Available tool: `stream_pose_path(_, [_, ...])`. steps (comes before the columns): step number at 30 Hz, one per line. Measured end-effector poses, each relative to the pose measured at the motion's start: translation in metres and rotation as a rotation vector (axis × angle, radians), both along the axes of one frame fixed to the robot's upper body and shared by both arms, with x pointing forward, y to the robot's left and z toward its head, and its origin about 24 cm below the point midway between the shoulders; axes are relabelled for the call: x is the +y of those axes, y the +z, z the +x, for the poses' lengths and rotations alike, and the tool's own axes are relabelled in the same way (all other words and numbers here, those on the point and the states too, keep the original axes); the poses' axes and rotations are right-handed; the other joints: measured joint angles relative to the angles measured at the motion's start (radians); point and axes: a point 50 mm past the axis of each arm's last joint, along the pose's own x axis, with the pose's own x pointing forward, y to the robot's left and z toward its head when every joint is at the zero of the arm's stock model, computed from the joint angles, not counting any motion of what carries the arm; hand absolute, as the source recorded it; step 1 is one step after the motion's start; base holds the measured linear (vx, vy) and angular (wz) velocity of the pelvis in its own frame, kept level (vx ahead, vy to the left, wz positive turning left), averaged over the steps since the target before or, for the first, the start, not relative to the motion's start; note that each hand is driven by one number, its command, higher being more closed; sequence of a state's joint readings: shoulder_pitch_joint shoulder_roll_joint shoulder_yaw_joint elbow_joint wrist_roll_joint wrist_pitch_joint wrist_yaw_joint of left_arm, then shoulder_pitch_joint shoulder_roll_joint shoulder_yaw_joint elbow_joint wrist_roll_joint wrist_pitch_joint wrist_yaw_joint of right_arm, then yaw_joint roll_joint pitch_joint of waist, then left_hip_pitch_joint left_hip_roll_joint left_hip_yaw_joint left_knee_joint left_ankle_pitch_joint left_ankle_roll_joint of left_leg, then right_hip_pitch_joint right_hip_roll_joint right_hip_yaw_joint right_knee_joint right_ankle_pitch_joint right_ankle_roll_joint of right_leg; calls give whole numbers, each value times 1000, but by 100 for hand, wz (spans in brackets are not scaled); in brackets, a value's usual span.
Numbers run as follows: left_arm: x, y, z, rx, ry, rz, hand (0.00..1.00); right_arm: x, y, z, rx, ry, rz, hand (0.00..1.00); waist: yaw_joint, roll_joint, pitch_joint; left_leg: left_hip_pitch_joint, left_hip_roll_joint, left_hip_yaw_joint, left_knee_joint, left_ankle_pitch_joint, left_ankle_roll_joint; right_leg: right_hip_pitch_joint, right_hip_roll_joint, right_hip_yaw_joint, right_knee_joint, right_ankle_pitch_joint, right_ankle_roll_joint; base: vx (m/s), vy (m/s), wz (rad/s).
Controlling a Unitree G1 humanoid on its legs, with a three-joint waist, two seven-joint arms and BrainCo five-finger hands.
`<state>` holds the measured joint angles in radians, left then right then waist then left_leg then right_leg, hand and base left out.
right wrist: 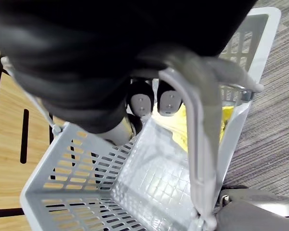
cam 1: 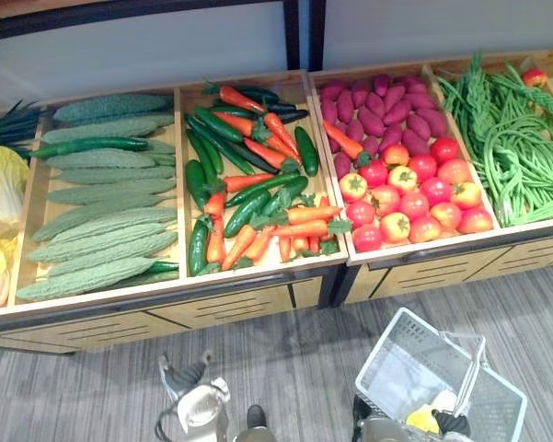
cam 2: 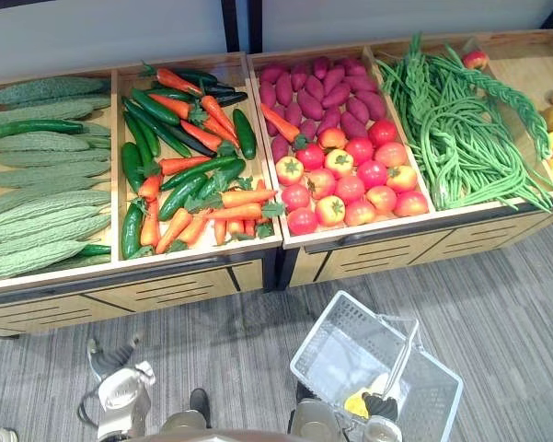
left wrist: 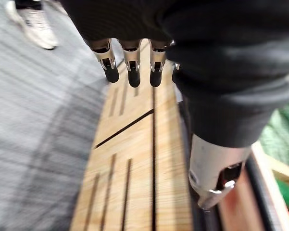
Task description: Pick vegetable in the basket
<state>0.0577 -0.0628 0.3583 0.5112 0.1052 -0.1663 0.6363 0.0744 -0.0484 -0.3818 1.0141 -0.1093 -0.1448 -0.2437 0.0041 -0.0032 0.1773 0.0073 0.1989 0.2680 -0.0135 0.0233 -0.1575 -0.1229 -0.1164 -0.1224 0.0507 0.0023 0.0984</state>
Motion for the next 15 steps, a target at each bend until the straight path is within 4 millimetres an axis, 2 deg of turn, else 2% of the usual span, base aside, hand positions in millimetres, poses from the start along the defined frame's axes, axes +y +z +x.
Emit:
stream_pose_path(1, [2, 13, 9, -51, 19, 47, 0, -1, 2, 1, -12, 5, -9, 100, -1, 14, 2, 2, 18, 22, 2, -45, -2, -3, 21, 15, -15, 9, 0, -143, 33, -42])
stream_pose_path(3, [10, 33, 17, -132, 57, 110, 0, 6, 1, 3, -20, 13, -1, 100, 3, -3, 9, -6, 21, 55, 24, -72, 2, -10, 24, 42, -39, 31, 1, -145, 36, -53])
stream_pose_path(4, [18, 52, 19, -210, 109, 156, 0, 8, 1, 2, -20, 30, -1, 100, 4, -13, 5, -5, 17, 86, 37, -87, -3, -11, 23, 72, -68, 59, 2, -102, 24, -53])
stream_pose_path(6, [22, 67, 22, -276, 140, 188, 0, 8, 1, 1, -22, 33, -4, 100, 2, -13, 4, -3, 13, 101, 37, -92, -5, -21, 21, 88, -72, 66, 8, -50, 17, -42])
stream_pose_path(8, [26, 97, 27, -398, 184, 270, 0, 5, 1, -3, -14, 28, -10, 100, -2, -9, 1, -4, 4, 113, 33, -93, -6, -43, 21, 115, -69, 75, 9, 7, 14, -33])
stream_pose_path(11, [25, 131, 35, -554, 212, 328, 0, 2, 0, -8, 1, 23, -14, 100, -9, -1, -4, 4, 0, 133, 36, -89, -5, -50, 25, 142, -71, 90, 14, 73, 6, -29])
stream_pose_path(15, [24, 159, 42, -649, 192, 425, 0, 0, 0, -9, -4, 19, -17, 100, -29, -2, -5, 15, -9, 131, 36, -91, -3, -50, 21, 167, -71, 93, 14, 72, 6, -17])
